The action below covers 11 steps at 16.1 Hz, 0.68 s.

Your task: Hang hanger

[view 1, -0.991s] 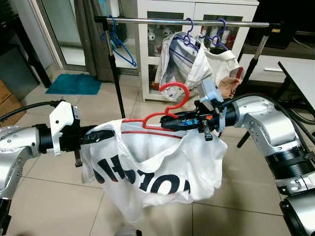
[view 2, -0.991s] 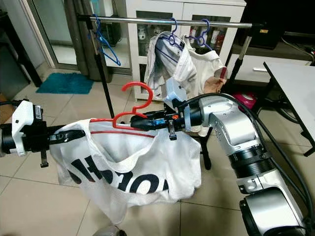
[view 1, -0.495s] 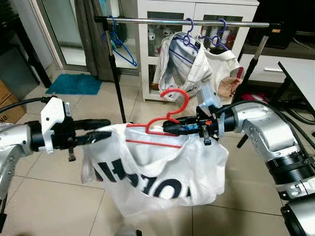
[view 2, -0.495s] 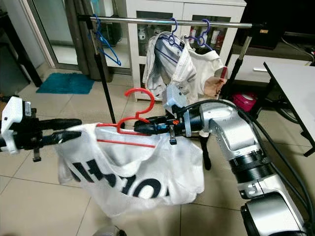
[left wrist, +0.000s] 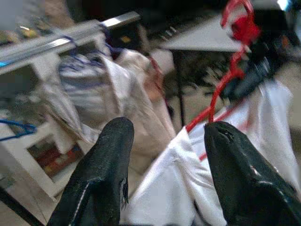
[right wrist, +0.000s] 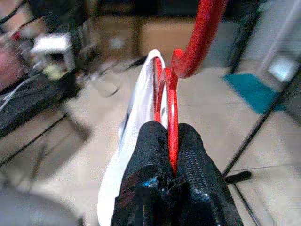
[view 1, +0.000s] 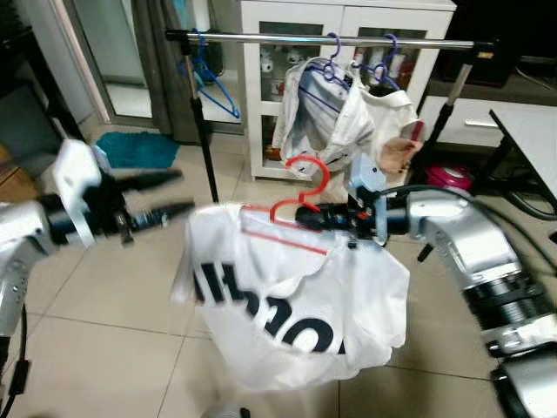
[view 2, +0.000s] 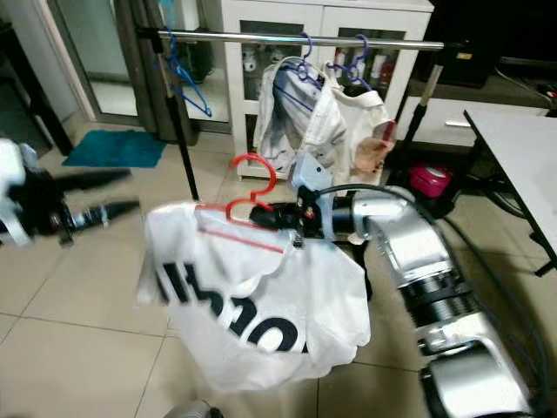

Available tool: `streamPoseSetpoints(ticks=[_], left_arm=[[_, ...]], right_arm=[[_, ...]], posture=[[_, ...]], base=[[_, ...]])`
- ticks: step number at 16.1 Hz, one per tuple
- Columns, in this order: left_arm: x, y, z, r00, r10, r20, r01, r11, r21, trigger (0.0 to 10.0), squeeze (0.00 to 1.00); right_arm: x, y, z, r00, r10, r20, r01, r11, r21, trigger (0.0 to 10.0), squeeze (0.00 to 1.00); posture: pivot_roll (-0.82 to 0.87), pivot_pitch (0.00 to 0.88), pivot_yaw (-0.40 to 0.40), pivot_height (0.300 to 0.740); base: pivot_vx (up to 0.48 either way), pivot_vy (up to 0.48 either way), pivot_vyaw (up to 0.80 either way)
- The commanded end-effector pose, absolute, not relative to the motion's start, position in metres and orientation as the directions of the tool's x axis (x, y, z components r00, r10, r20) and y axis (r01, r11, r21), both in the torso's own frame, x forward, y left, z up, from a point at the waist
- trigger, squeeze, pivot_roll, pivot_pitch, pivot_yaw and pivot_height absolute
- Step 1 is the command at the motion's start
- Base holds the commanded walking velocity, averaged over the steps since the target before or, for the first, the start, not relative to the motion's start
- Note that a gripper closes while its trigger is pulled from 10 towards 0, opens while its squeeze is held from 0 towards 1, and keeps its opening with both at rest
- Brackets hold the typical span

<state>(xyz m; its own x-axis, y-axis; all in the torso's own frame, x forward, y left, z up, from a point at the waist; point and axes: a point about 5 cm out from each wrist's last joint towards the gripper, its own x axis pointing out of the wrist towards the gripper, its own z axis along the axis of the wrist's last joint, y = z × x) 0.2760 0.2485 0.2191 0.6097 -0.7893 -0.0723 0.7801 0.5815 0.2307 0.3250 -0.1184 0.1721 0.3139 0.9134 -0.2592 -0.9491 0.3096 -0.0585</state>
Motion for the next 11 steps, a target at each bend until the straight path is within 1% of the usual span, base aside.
streamPoseSetpoints(ticks=[1,2,3,4,5,6,7,8,9,10,11], left_arm=[[0.277,0.248,0.224,0.642,-0.766,-0.038,0.752,0.618,0.230,10.0,1.00],[0.278,0.245,0.219,0.693,-0.721,-0.030,0.710,0.674,0.204,10.0,1.00],[0.279,0.242,0.210,0.739,-0.672,-0.054,0.668,0.720,0.187,10.0,1.00],[0.279,0.239,0.201,0.795,-0.603,-0.065,0.603,0.776,0.184,10.0,1.00],[0.276,0.236,0.190,0.841,-0.534,-0.091,0.541,0.826,0.156,10.0,1.00],[0.270,0.228,0.177,0.872,-0.481,-0.095,0.490,0.863,0.123,10.0,0.91],[0.264,0.222,0.171,0.885,-0.457,-0.088,0.465,0.877,0.121,10.0,0.51],[0.258,0.218,0.164,0.908,-0.409,-0.092,0.418,0.900,0.125,10.0,0.00],[0.256,0.215,0.160,0.918,-0.385,-0.091,0.394,0.912,0.119,10.0,0.00],[0.250,0.211,0.154,0.938,-0.337,-0.084,0.345,0.931,0.121,10.0,0.00],[0.245,0.207,0.150,0.951,-0.301,-0.072,0.307,0.946,0.107,10.0,0.00]], right_arm=[[0.329,-0.119,0.175,0.386,0.896,-0.219,-0.922,0.382,-0.061,0.0,0.00],[0.331,-0.114,0.172,0.455,0.872,-0.182,-0.889,0.456,-0.041,0.0,0.00],[0.333,-0.110,0.168,0.523,0.837,-0.162,-0.850,0.525,-0.036,0.0,0.00],[0.333,-0.108,0.162,0.574,0.801,-0.169,-0.816,0.577,-0.036,0.0,0.00],[0.331,-0.109,0.152,0.641,0.747,-0.175,-0.761,0.648,-0.021,0.0,0.00],[0.329,-0.113,0.140,0.716,0.679,-0.160,-0.683,0.730,0.039,0.0,0.00],[0.326,-0.117,0.132,0.766,0.625,-0.151,-0.618,0.781,0.095,0.0,0.00],[0.320,-0.120,0.126,0.799,0.581,-0.153,-0.570,0.814,0.113,0.0,0.00],[0.316,-0.122,0.122,0.820,0.549,-0.161,-0.537,0.836,0.115,1.3,0.00],[0.310,-0.126,0.116,0.851,0.494,-0.179,-0.482,0.869,0.108,10.0,0.00],[0.306,-0.131,0.110,0.873,0.440,-0.210,-0.428,0.898,0.101,10.0,0.00]], posture=[[-0.01,0.000,0.023,0.740],[-0.01,0.000,0.022,0.740],[-0.01,0.000,0.022,0.740],[-0.01,0.000,0.019,0.740],[-0.01,0.000,0.017,0.740],[-0.01,0.000,0.017,0.740],[-0.01,0.000,0.009,0.740],[0.00,0.000,0.008,0.740],[-0.01,0.000,0.011,0.740],[-0.01,0.000,0.014,0.740],[-0.01,0.000,0.016,0.740]], base=[[0.000,0.000,0.00],[0.000,0.000,0.00],[0.000,0.000,0.00],[0.000,0.000,0.00],[0.000,0.000,0.00],[0.000,0.000,0.00],[0.000,0.000,0.00],[0.000,0.000,0.00],[0.000,0.000,0.00],[0.000,0.000,0.00],[0.000,0.000,0.00]])
